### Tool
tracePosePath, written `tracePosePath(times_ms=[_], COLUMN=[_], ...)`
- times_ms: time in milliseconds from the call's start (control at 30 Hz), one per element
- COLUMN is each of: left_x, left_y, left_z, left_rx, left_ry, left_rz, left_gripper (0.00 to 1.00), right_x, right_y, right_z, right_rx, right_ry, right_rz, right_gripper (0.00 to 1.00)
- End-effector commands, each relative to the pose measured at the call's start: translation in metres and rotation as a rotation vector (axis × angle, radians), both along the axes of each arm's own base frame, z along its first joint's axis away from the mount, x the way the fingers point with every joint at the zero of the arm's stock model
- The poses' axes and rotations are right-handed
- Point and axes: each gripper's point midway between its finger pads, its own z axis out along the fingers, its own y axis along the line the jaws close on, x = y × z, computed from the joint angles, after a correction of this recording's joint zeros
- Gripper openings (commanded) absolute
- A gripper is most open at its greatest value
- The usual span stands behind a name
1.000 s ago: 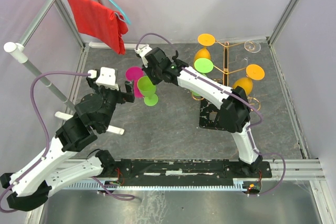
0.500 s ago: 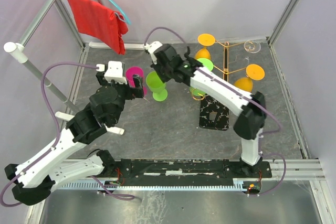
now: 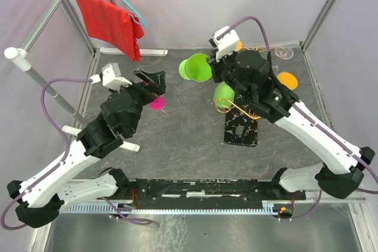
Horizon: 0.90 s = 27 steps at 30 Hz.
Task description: Place the wine glass upside down on the wine glass rack
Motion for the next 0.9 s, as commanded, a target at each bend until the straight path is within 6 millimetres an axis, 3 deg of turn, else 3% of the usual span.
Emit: tracePosePath(times_ms=[0,167,367,600,867], left_x=[-0.005,-0.011,-0.01,-0.004,0.001], left_y=[0.01,0.013,-0.006,-0.021,-0.026], left_z=[0.025,0.02,0.016,0.005,-0.004], left_rx=[-0.571,-0.934,-1.146,-1.194,-1.23], left_ry=[-0.045,-0.067,-0.036,0.011,0.026], left_rz=[0.077,0.05,-0.038,-0.06,-0.049], left_gripper=[0.99,0.99,0.99,0.98,0.86], right_x=[0.003,-0.014,-0.036,-0.057,-0.071], right_y=[-0.012,-0.007,0.016,0.032,0.038], right_z=[0.027,0.035,0.034,0.04,0.037], right_rx=[0.063,0.207,0.311,0.293,0.281], right_ry=[-0.154,-0.261,-0.329,-0.431,-0.443], right_rz=[-0.044,0.046,0.191,0.264,0.322], right_gripper=[0.0,0.01,0.01,0.01,0.01])
